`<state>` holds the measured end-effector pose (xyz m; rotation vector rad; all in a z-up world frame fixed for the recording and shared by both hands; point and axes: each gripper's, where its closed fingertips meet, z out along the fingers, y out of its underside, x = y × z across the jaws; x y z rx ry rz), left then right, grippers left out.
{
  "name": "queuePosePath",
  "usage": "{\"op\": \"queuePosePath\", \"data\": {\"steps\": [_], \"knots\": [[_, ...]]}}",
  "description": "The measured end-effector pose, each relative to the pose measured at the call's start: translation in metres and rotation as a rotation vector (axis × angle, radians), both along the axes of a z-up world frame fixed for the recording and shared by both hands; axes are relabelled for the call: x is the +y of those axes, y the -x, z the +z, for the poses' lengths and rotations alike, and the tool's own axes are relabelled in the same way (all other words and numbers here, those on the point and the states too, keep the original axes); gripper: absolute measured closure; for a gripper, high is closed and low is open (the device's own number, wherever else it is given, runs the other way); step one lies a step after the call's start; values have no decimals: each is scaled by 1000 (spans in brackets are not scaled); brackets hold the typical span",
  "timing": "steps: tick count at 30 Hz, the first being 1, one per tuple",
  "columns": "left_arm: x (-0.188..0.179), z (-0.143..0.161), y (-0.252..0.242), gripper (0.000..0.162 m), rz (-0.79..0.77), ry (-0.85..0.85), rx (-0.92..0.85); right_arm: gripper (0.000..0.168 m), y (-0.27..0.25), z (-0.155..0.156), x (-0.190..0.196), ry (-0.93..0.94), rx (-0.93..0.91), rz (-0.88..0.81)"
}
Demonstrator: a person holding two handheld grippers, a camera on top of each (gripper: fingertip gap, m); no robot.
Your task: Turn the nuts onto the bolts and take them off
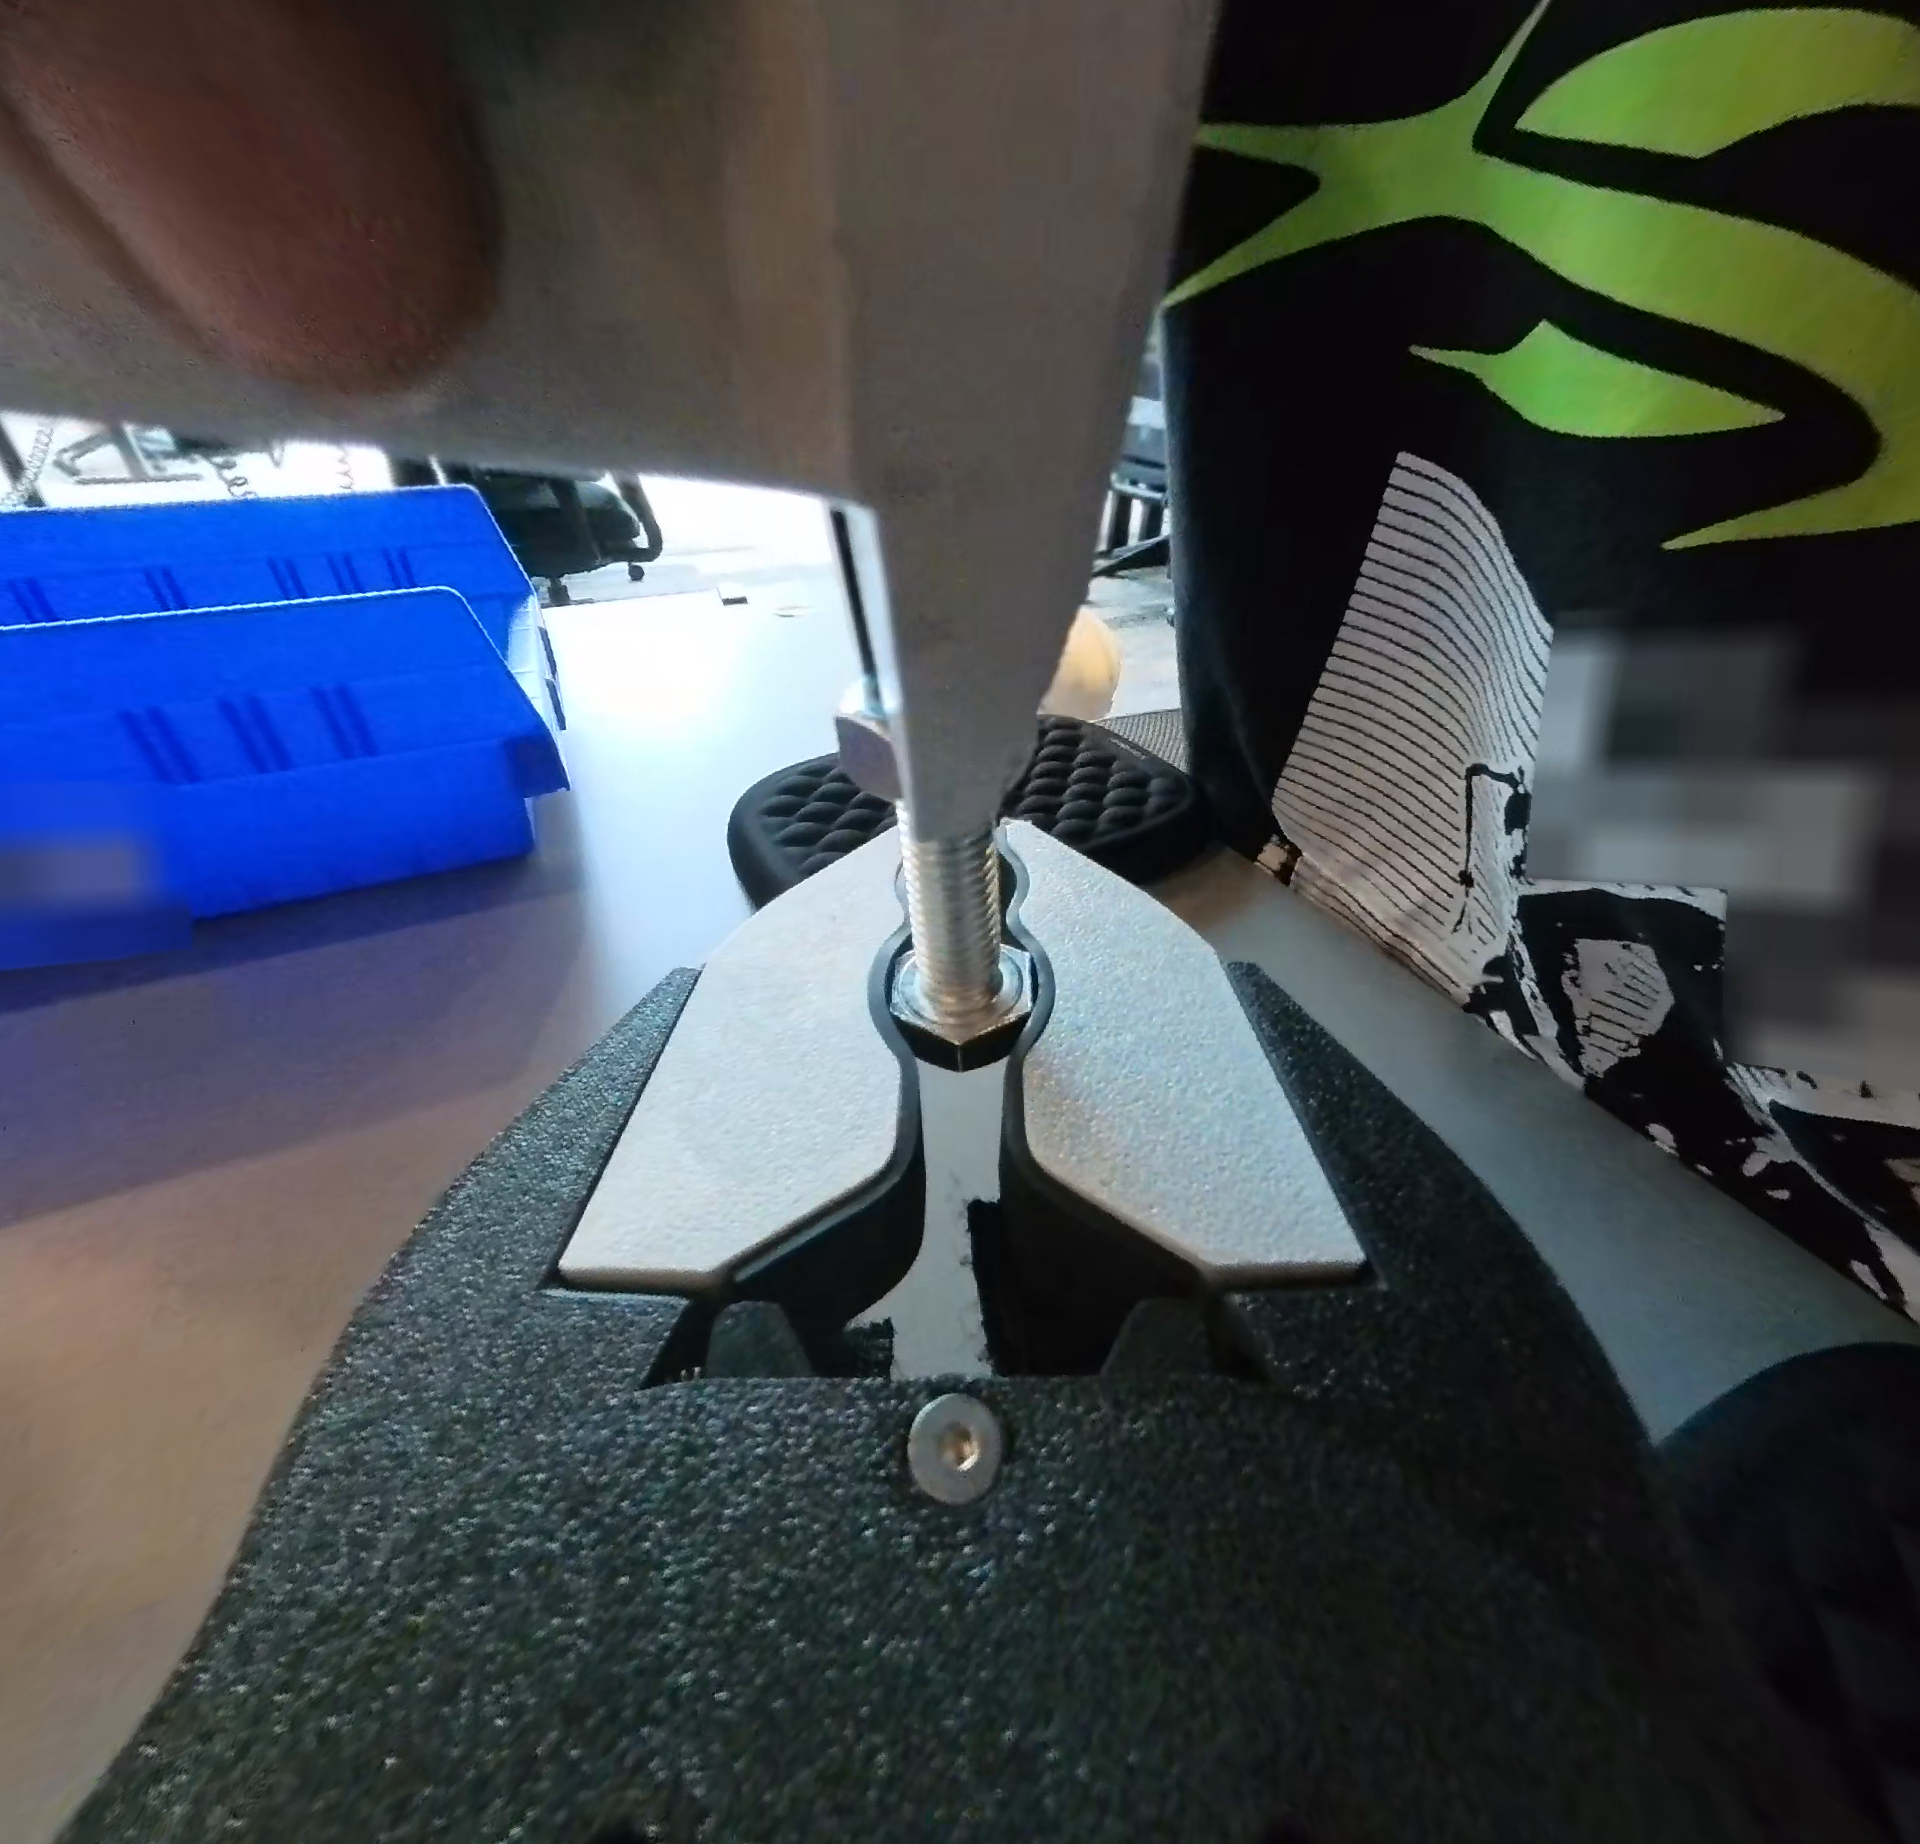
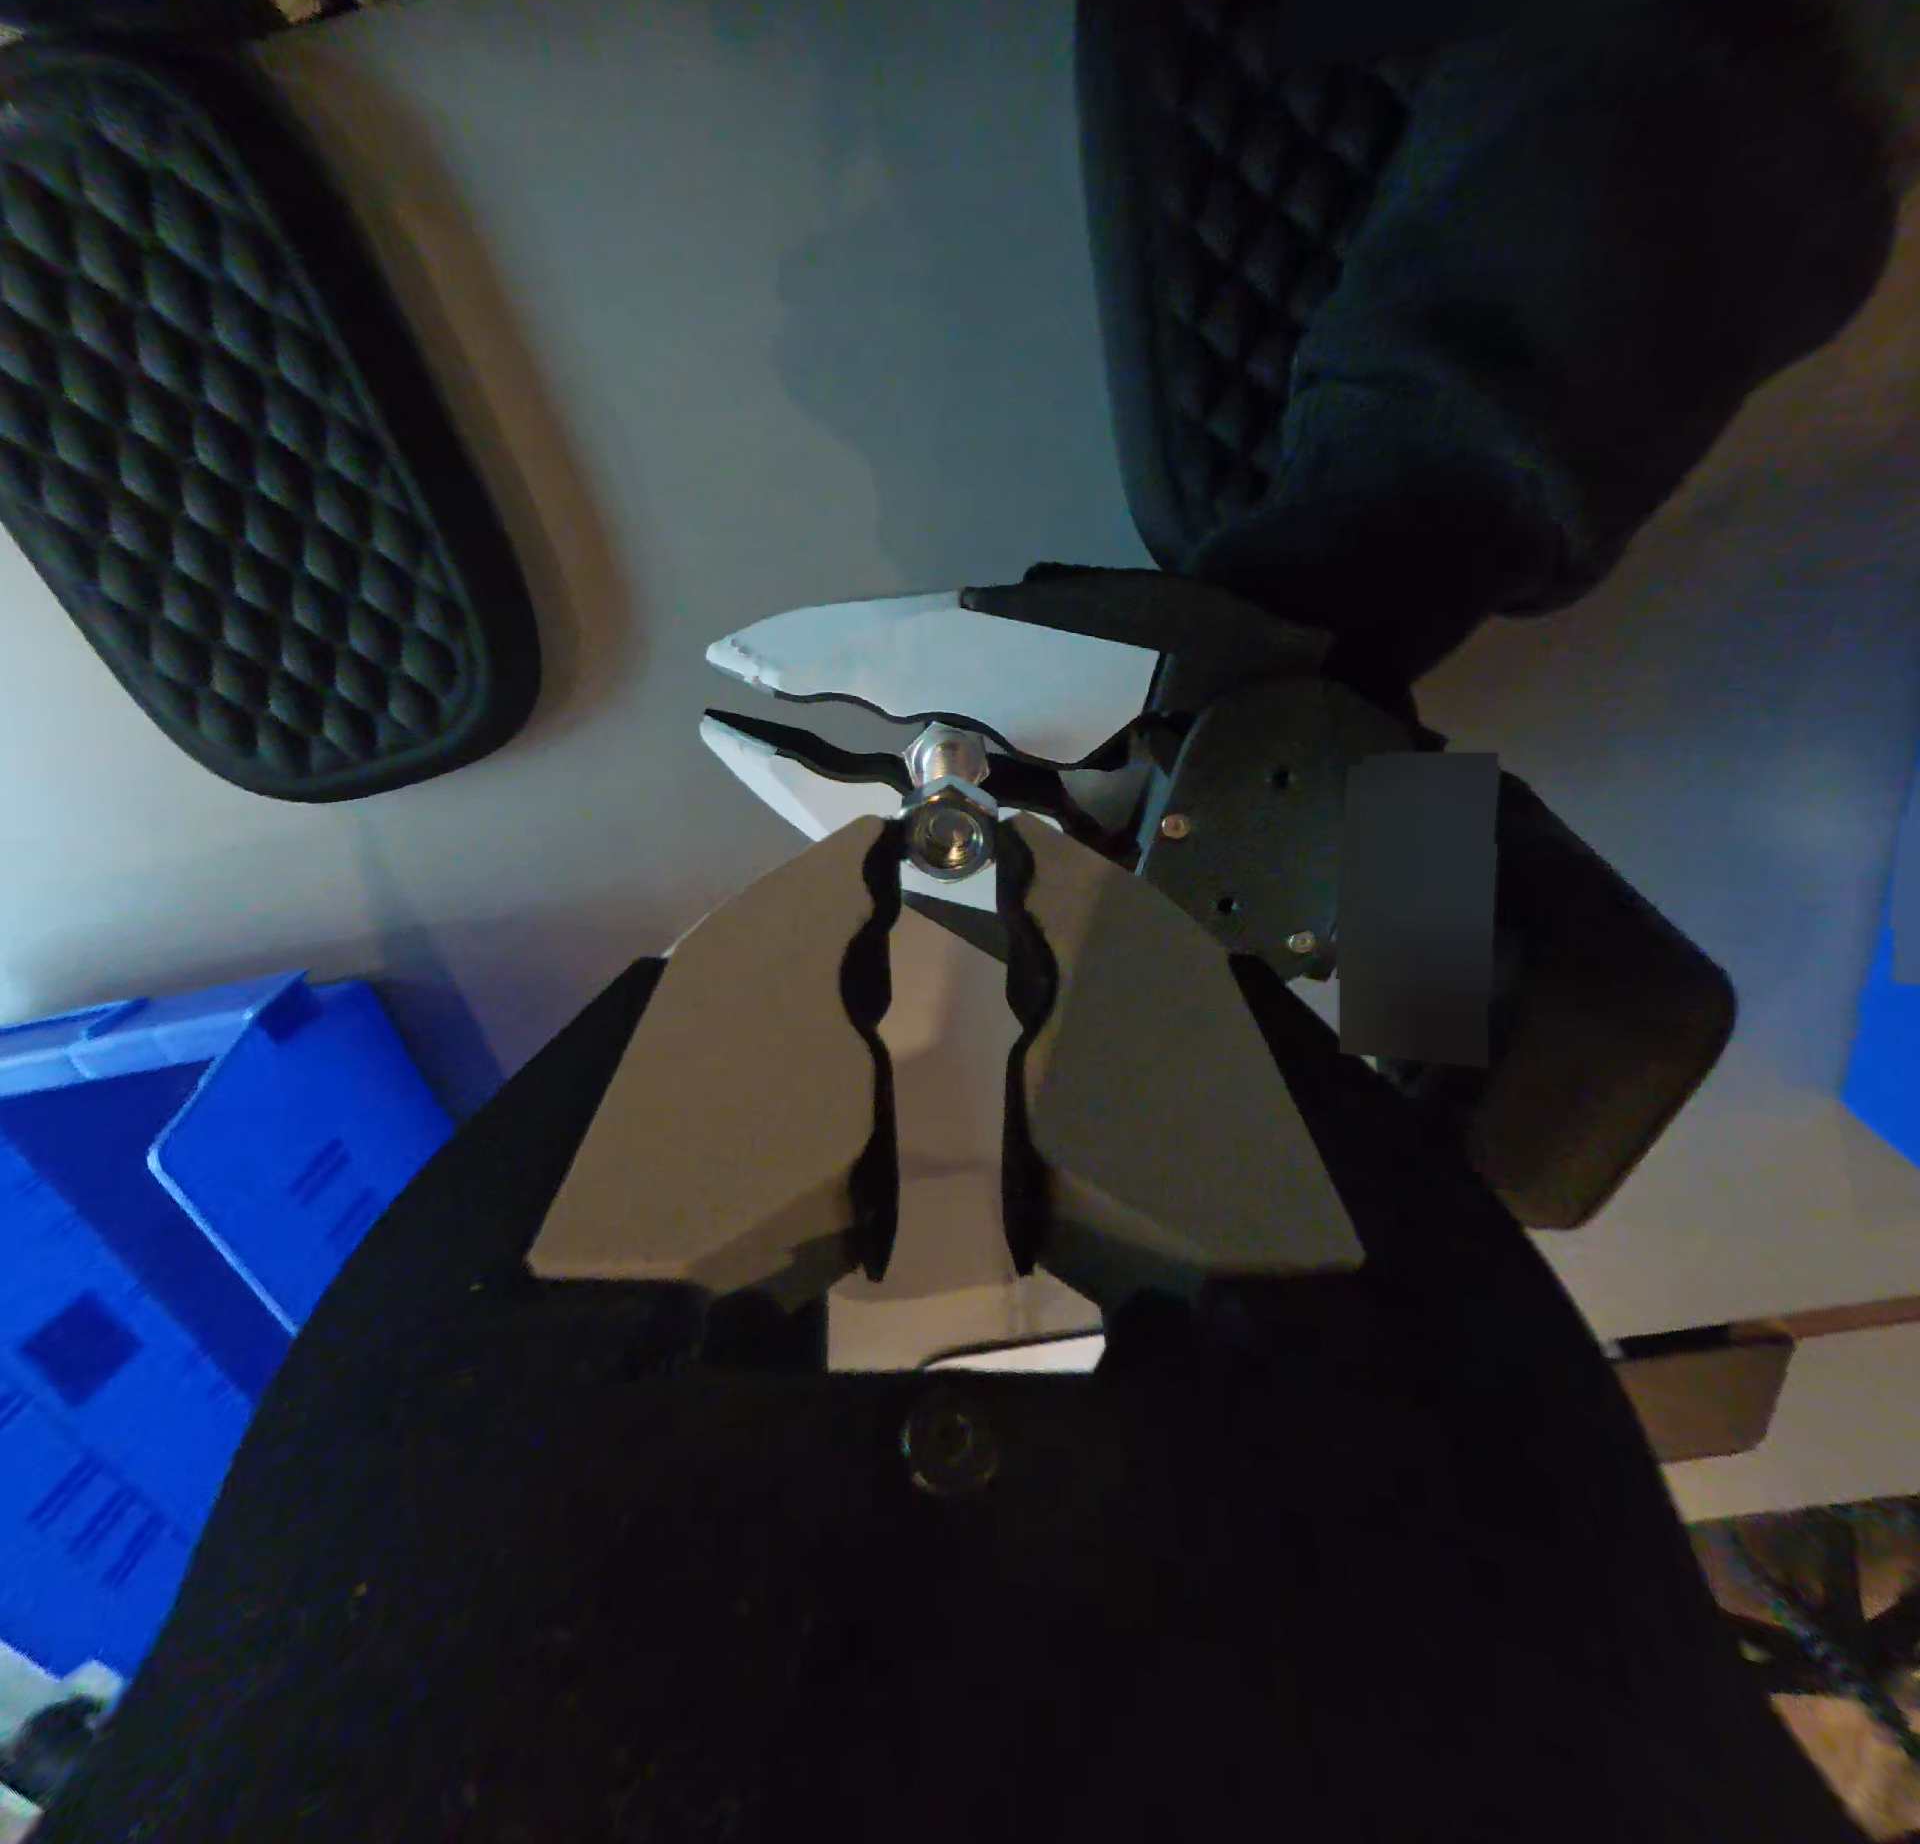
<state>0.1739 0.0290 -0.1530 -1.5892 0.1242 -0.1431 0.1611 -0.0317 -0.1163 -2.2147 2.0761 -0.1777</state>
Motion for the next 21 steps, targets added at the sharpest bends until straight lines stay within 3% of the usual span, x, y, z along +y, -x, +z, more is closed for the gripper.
{"op": "queuePosePath", "data": {"steps": [3, 6, 11, 12, 17, 19, 21], "knots": [[-1, 1, 2, 152, 10, -9, -4, 152, 2, 0, -1, 15, 1, -156], [0, 1, 3, 152, 17, -5, -9, 152, 4, 0, 0, 20, -11, -419], [0, 1, 2, 152, 18, -5, -2, 151, 3, 0, 1, -35, -21, -1139], [0, 0, 1, 152, 15, 0, 4, 151, 2, -1, 2, -31, -24, -1182], [-1, 2, 1, 152, 7, -12, 3, 131, 5, 0, -2, 42, 12, -1114], [-1, 1, 0, 152, 1, -8, 6, 120, 5, 6, -4, 73, 10, -917], [-1, 1, -1, 152, -3, -11, 5, 118, 5, 19, -8, 158, 21, -576]]}}
